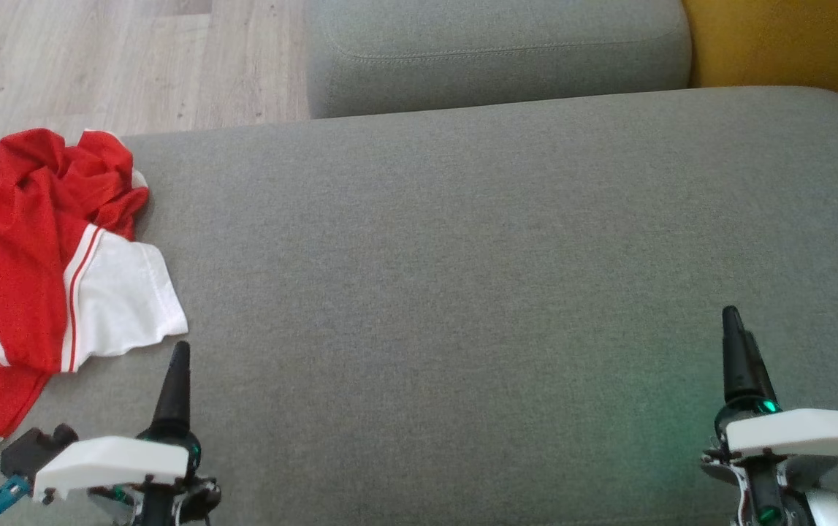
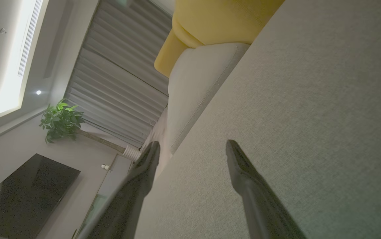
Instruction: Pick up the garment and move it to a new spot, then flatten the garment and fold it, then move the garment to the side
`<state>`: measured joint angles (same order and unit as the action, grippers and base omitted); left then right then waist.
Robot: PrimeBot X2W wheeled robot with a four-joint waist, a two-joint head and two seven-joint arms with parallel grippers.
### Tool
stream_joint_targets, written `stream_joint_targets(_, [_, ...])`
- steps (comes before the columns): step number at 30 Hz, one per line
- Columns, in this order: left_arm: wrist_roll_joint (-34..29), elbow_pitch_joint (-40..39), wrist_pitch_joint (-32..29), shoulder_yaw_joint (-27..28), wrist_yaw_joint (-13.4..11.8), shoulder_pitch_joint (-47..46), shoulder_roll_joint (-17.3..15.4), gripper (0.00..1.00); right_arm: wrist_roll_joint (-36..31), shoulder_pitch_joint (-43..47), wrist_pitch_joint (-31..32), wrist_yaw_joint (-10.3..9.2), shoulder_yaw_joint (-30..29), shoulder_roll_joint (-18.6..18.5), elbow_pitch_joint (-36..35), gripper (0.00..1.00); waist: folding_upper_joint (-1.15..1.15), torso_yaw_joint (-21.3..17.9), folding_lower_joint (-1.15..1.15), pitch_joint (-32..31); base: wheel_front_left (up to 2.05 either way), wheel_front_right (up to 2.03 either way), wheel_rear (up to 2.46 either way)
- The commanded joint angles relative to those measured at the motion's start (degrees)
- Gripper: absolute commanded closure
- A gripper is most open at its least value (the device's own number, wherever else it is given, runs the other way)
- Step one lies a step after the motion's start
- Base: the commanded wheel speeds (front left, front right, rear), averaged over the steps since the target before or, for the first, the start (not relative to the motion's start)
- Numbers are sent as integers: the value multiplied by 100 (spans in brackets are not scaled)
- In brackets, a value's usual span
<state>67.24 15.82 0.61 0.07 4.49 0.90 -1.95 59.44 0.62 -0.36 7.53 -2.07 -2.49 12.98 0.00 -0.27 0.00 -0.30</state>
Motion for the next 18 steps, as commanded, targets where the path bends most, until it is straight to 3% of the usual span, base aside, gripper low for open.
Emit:
stream_joint_targets(1, [-281,-249,80,0,-27,-139,-114,0,-291,-172,-93,-2,96,-104,-265,0,0,-2,0,-4,0,0,0])
stream_joint_targets(18, [-1736,-239,364,-91,-80,17,-246,0,-1723,-200,-379,-2,416,-131,-281,0,0,16,0,-16,0,0,0])
